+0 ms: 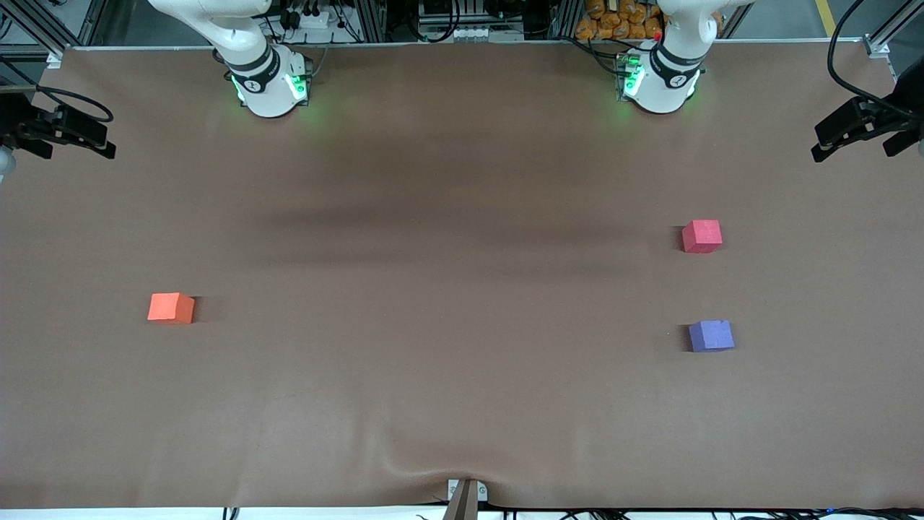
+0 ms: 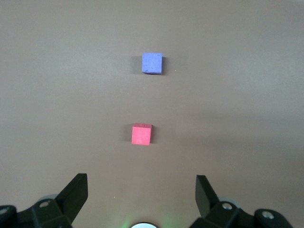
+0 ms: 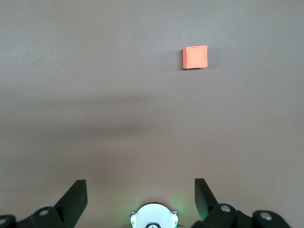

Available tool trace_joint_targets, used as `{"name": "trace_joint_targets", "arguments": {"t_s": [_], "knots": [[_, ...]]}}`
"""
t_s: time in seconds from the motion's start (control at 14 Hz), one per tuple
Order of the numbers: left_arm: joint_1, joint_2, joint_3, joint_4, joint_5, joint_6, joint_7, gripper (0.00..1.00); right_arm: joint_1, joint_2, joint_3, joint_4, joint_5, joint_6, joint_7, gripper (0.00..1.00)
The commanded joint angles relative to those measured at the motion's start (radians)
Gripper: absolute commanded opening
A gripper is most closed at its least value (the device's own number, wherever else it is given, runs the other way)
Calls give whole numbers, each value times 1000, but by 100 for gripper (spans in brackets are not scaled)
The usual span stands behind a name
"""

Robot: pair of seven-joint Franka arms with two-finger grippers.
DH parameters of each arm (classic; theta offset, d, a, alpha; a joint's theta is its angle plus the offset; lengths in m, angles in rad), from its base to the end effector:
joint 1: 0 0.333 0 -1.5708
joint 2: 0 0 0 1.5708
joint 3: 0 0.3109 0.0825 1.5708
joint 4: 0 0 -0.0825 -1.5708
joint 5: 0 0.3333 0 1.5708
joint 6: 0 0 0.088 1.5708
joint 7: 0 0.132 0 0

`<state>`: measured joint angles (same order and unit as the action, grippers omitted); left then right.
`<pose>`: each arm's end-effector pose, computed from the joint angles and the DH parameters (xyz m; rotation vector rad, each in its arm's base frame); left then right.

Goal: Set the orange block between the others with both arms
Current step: 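Reach the right gripper down to the orange cube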

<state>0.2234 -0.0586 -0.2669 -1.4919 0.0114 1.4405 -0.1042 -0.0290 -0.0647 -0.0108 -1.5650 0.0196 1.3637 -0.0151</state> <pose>0.4720 -0.0235 0.6433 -3.1137 -0.0975 -0.0111 0.4578 -0.0155 0.6116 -3.1103 0.0341 0.2118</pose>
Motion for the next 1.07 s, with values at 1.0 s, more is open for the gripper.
{"name": "trace_joint_targets", "arguments": {"t_s": [1.0], "knots": [[2, 57, -11, 35, 5, -19, 29, 100, -90, 317, -9, -3, -35, 239, -132, 100]]}}
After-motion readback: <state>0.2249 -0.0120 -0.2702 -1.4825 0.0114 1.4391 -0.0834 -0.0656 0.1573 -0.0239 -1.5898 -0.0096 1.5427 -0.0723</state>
